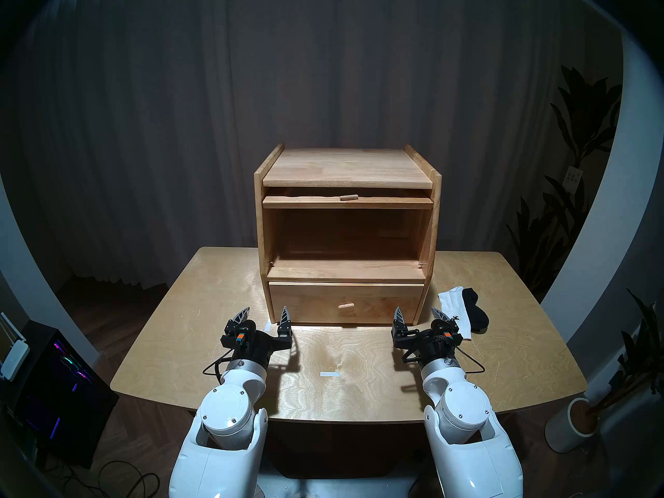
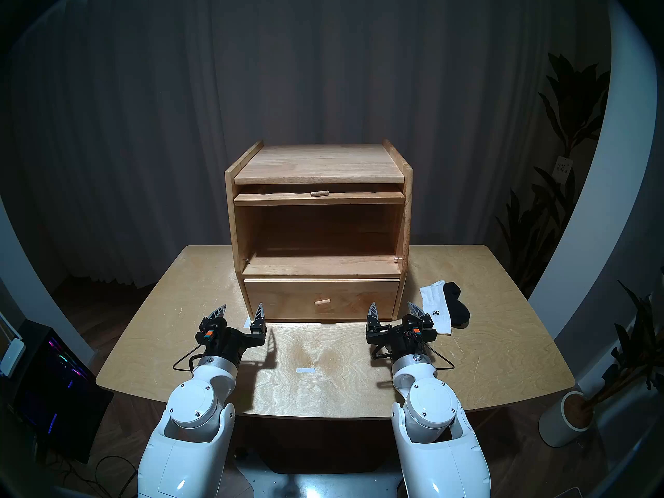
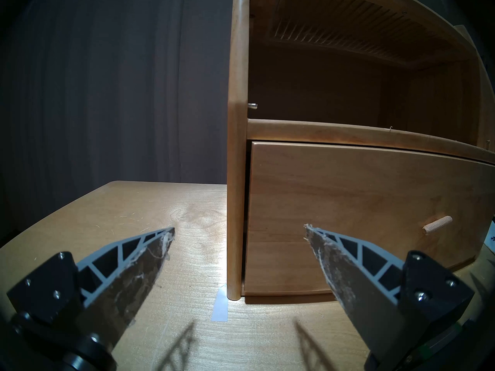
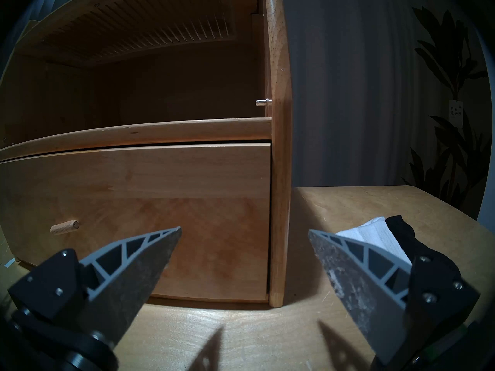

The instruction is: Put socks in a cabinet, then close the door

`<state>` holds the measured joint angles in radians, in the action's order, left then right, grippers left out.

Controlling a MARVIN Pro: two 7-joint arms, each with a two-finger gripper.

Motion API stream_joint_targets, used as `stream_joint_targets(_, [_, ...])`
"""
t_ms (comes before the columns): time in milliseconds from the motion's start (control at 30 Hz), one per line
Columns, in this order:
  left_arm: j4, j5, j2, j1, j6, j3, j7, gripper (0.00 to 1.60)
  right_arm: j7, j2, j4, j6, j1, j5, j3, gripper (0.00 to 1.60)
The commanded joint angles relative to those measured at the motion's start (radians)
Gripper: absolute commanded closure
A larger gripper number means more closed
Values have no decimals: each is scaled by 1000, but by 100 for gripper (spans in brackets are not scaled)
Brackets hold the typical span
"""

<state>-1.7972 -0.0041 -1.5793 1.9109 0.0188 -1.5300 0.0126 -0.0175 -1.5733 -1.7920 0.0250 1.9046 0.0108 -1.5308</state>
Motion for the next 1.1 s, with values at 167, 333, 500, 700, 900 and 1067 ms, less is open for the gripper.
stream_joint_targets(167, [-25, -9, 4, -2, 12, -5, -10, 0, 17, 54, -138, 63, 56, -47, 0, 0])
stream_joint_targets(333, [-16, -15, 10, -5, 14, -14, -18, 0, 33, 75, -192, 108, 78, -30, -35, 0])
stream_joint_targets(500, [-14, -23, 13, -5, 13, -22, -22, 0, 56, 74, -255, 108, 121, 49, -102, 0])
stream_joint_targets(700, [5, -29, 17, -10, 4, -24, -30, 0, 56, 16, -320, 62, 176, 210, -169, 0])
stream_joint_targets(900, [14, -33, 18, -18, 3, -16, -39, 0, 46, -26, -303, 27, 237, 331, -210, 0])
stream_joint_targets(1067, [22, -36, 20, -23, 2, 1, -48, 0, 42, -68, -307, -13, 294, 452, -249, 0])
